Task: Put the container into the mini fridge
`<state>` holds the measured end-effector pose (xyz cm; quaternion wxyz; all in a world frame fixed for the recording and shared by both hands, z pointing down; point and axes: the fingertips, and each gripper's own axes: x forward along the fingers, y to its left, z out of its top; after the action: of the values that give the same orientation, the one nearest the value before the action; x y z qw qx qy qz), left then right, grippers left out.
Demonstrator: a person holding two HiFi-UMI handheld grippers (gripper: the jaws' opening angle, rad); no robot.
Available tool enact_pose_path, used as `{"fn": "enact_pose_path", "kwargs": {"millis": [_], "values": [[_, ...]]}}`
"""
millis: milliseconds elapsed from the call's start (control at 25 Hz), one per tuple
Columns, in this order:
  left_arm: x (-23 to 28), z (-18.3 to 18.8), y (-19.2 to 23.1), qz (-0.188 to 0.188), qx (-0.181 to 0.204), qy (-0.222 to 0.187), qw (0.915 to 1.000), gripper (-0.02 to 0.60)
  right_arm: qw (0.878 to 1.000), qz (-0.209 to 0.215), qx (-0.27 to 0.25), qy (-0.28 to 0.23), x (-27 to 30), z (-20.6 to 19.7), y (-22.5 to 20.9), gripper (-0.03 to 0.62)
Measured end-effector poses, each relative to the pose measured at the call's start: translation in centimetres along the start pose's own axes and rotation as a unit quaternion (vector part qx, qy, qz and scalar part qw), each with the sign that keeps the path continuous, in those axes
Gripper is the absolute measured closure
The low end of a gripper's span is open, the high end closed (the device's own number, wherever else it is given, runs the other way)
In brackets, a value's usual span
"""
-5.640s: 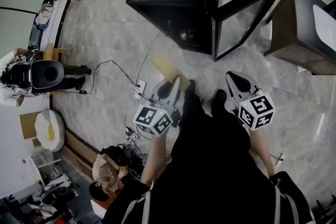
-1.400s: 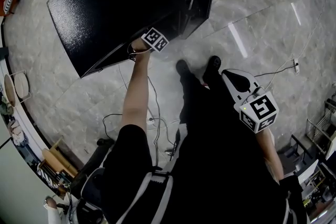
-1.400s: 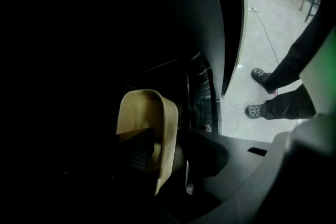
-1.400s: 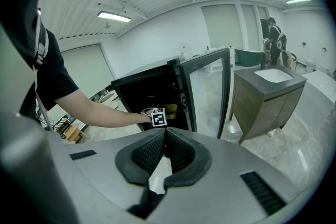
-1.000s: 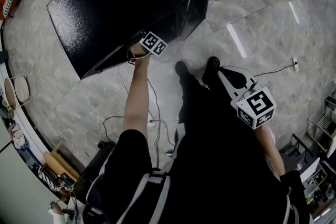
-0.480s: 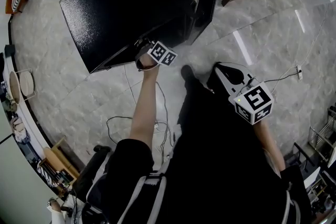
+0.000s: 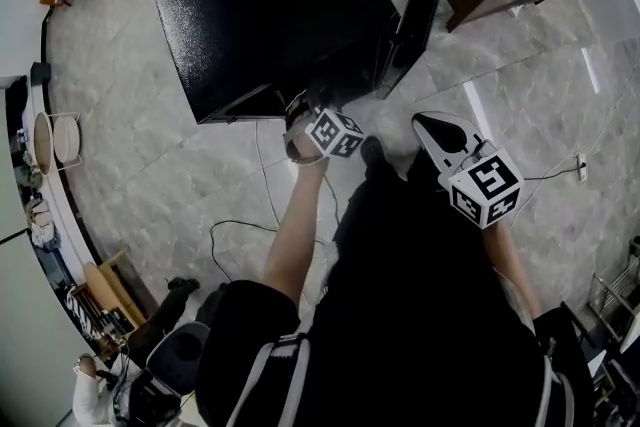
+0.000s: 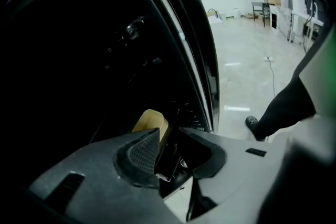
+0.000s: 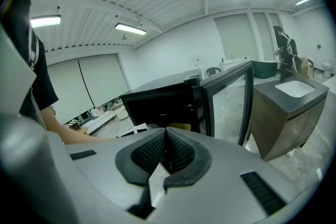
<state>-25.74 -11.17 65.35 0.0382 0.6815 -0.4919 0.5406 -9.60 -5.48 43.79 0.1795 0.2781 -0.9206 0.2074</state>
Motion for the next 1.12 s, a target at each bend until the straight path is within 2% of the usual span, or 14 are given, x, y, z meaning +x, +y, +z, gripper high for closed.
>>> {"fn": "enact_pose_path", "kwargs": {"millis": [200,520,720,960,1120], "values": [[-2.8,1.0,-0.7,-0.009,-0.006,-0.018,0.9998,0.493,1.000,0.018,-0.001,-0.015,0.8,0.6,0.6,0.576],[-8.5,3.7,-0.5,-0.012,-0.080,-0.085,0.9930,0.534,0.999,0.037,-0.012,-0.022,2.0,1.0,1.6,0.576],[-11.6,4.8,0.3,-0.024,-0.139,-0.133,0.9809,0.543,0.999,0.044,-0.018,-0.011,2.3,0.5,2.2,0.576],[-14.9,5.7,1.7,-0.016,-0.228,-0.186,0.9555,0.548,0.998,0.059,-0.027,-0.003,2.1,0.1,3.1,0.576],[-17.1,7.1,1.7,0.002,-0.237,-0.213,0.9479,0.548,0.996,0.088,-0.033,-0.002,1.9,-0.2,3.0,0.576]]}}
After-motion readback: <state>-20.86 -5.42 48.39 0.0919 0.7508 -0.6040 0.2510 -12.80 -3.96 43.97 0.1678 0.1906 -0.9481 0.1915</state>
